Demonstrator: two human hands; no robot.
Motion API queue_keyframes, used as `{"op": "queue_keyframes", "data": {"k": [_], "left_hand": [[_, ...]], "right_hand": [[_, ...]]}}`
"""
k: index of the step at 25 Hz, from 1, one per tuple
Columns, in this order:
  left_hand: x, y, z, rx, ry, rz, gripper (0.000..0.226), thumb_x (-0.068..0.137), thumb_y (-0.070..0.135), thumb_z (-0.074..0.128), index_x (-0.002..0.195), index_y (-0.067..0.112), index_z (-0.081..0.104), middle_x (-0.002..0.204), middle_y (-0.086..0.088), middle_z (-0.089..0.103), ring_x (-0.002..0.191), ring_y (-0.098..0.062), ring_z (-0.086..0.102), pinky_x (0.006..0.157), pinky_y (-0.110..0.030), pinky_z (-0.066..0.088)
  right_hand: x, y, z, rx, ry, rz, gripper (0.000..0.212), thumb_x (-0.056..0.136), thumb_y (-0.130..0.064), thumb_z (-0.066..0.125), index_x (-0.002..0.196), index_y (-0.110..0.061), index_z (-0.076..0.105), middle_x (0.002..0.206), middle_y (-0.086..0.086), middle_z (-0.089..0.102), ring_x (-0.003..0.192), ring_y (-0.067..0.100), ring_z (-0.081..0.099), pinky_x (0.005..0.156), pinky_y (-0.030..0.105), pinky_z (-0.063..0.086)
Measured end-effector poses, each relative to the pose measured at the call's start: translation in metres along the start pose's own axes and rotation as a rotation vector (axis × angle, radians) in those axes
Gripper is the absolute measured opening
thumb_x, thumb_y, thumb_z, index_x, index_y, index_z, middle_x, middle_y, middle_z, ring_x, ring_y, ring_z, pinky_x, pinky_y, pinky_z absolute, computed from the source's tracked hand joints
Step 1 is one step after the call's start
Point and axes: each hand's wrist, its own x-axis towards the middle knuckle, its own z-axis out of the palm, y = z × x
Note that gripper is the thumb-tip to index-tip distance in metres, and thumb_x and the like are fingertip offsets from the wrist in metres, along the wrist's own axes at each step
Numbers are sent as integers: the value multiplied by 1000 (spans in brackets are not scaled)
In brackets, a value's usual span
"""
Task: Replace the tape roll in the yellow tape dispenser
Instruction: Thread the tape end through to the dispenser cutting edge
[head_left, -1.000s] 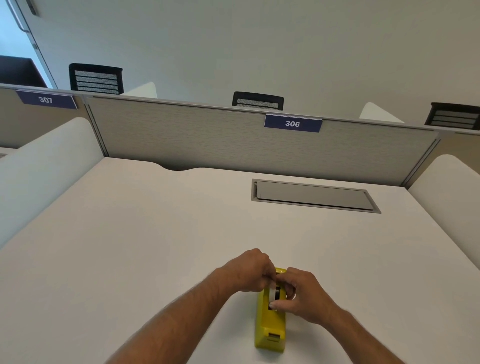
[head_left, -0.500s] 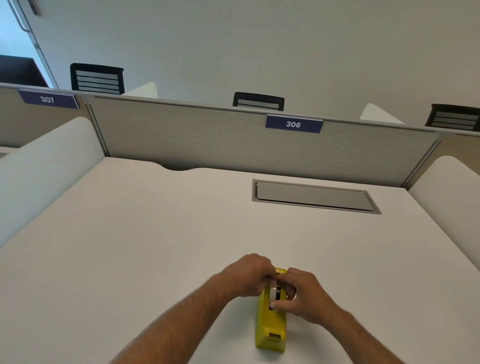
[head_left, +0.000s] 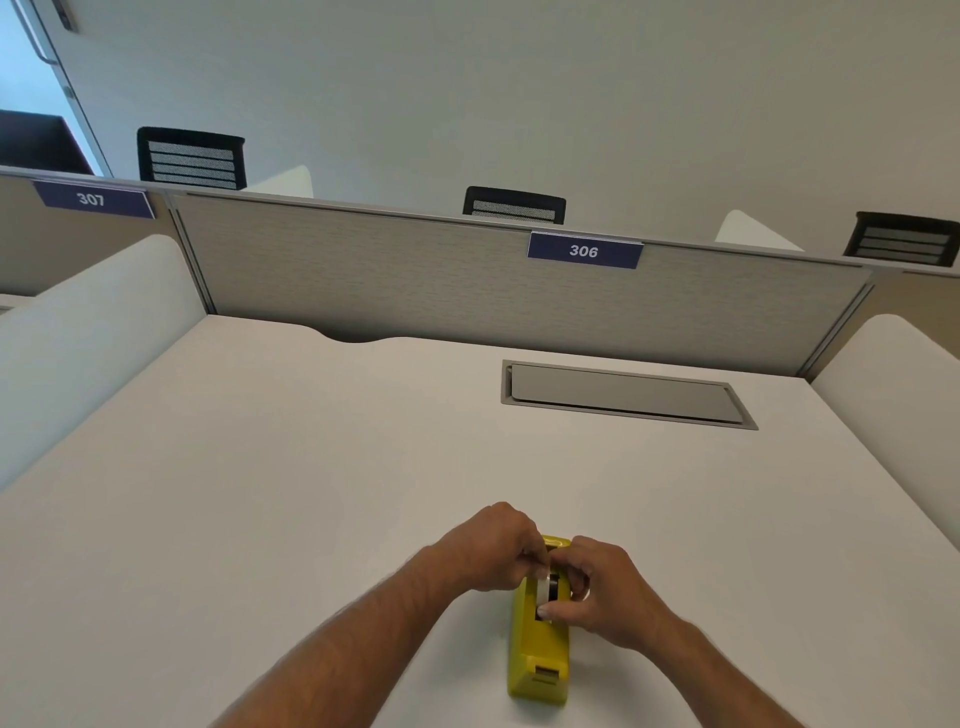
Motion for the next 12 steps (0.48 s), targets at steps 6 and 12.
{"op": "queue_keyframes", "data": {"k": [6,12], "left_hand": [[-5,1,2,131,25,92,23,98,20,58,116,15,72,104,-4,70,94,-19,60,84,-32,51],[-11,4,12,154,95,80,21,99,21,54,112,14,69,103,-4,68,94,-17,57,84,-34,52]], "right_hand": [[0,0,-1,4,6,-16,33,64,-53,81,89,-36,68,70,-16,52,65,5,49,59,15,40],[1,2,4,-41,43,-17,35,62,-51,76,90,-32,68,71,-14,51,65,8,49,58,17,41]]}}
